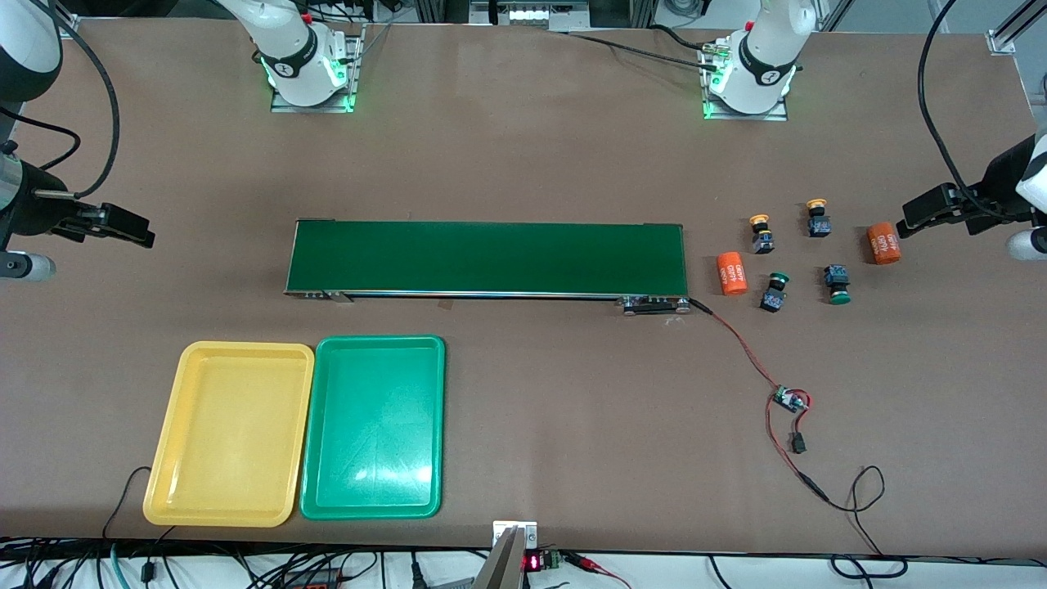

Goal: Sort buttons by color to trays
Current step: 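Reach the left gripper down and grasp a green-cap push button, then carry the button to the belt end and release it with the left gripper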

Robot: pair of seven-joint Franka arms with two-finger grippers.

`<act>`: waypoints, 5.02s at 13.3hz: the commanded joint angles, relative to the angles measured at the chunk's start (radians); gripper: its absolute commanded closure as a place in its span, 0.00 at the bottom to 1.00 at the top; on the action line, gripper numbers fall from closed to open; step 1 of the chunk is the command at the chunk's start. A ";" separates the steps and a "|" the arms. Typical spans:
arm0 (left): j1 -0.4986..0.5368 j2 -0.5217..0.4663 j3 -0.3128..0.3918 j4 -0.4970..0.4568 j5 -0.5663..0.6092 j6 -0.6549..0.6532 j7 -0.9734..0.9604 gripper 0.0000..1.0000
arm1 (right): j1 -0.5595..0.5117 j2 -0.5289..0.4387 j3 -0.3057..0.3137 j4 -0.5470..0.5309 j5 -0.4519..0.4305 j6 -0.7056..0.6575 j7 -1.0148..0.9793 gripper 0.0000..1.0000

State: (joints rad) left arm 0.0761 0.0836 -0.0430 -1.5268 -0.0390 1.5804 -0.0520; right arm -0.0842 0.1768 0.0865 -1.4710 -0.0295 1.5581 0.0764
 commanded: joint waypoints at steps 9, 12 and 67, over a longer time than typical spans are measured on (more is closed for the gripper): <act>0.002 0.069 -0.003 -0.059 0.024 0.004 0.004 0.00 | 0.000 0.012 0.002 0.024 -0.006 -0.010 -0.004 0.00; 0.019 0.177 0.002 -0.110 -0.002 0.099 0.018 0.00 | -0.005 0.012 0.002 0.024 -0.006 -0.012 -0.004 0.00; -0.174 0.320 -0.307 -0.454 -0.050 0.602 -0.135 0.97 | -0.009 0.012 -0.004 0.024 -0.001 -0.009 0.000 0.00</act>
State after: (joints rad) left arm -0.1029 0.4079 -0.3358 -1.9820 -0.0707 2.1774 -0.1782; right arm -0.0884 0.1781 0.0788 -1.4702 -0.0296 1.5581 0.0762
